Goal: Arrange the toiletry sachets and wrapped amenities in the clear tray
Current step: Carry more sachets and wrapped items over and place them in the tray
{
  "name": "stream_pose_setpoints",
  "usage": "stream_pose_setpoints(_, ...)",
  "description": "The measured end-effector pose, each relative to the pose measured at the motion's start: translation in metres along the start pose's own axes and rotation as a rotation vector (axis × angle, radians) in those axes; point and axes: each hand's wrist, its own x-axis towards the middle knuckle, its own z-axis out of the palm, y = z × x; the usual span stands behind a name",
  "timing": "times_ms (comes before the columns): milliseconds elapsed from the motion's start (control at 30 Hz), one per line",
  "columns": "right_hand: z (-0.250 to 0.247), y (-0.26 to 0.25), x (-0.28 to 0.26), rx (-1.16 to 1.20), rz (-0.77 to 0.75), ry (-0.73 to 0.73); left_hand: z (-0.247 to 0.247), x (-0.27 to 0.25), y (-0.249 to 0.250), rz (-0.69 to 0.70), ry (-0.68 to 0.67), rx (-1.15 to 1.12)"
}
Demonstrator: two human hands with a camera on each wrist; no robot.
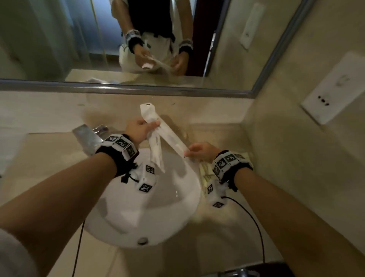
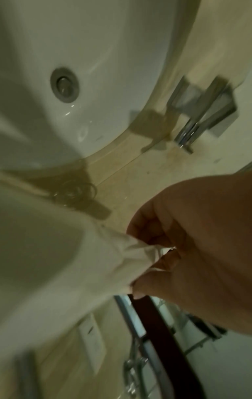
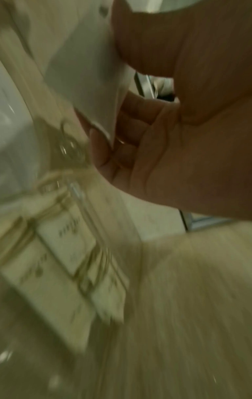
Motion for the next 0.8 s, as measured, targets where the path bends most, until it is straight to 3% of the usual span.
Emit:
stream_pose_setpoints(67,-0.018,0.026,-0.013,0.042,0.098,0.027,0.029,0.002,0.004,0.012,-0.056,-0.005)
stream_pose_setpoints(233,-0.058,0.066,-0.043,0.408,0.207,0.161,0.079,0.005,0.004,0.005,-0.13,-0.004)
stream_pose_setpoints(500,-0.089,0.112,-0.062,1.072,0.164,0.483,0.127,0.01,-0.014,-0.082,-0.301,0.269)
stream_pose_setpoints(667,-0.089,0.124,-0.063,1.05,0.167,0.631,0.142,0.011,-0.029,-0.112,-0.318,0.31)
stream_pose_setpoints(800,-0.087,0.135,-0.06,1.079,0.155,0.607,0.146,0.009,-0.034,-0.108,-0.296,0.349)
